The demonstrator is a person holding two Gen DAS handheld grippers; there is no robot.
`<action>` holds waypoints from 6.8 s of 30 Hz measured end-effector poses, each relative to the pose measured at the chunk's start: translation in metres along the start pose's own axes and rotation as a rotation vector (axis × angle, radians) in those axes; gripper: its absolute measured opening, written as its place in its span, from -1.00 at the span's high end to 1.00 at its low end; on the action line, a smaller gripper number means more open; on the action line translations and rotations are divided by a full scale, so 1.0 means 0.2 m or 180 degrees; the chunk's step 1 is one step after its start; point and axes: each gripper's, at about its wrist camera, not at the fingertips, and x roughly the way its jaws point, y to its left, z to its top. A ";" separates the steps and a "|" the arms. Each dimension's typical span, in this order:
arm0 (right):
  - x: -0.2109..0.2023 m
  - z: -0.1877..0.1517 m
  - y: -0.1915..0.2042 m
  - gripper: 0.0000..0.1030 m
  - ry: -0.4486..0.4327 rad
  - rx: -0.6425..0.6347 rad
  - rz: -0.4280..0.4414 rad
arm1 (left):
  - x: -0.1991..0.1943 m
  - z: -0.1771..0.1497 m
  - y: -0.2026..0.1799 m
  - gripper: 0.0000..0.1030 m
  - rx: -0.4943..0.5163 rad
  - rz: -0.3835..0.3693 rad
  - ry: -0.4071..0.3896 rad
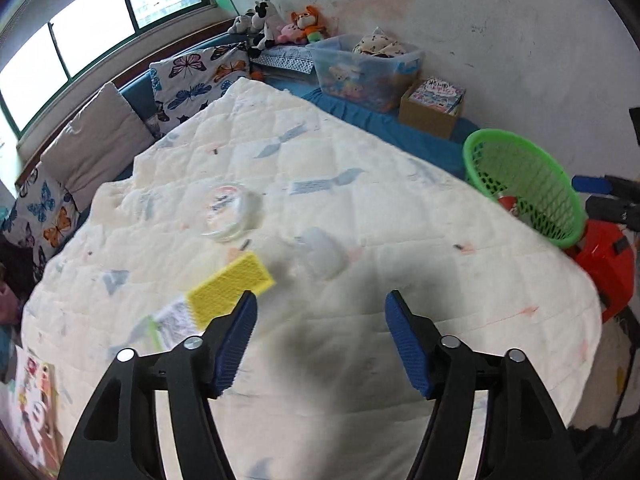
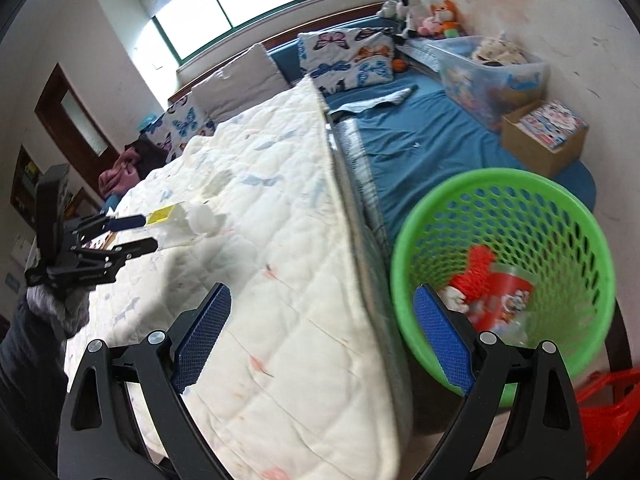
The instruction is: Collect trash
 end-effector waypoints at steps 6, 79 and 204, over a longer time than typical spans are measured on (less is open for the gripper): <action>0.11 0.07 0.12 -0.79 0.0080 -0.0076 0.0074 | 0.09 0.02 0.16 -0.46 0.0318 -0.0033 0.0139; 1.16 0.50 0.94 -0.25 0.0515 -0.1041 0.0195 | -0.28 -0.59 0.42 0.13 -0.1537 -0.0197 -0.0011; -0.37 -0.27 -0.22 -0.59 -0.0289 -0.0076 -0.0579 | -0.08 -0.05 -0.64 -0.55 -0.1243 -0.0525 -0.0340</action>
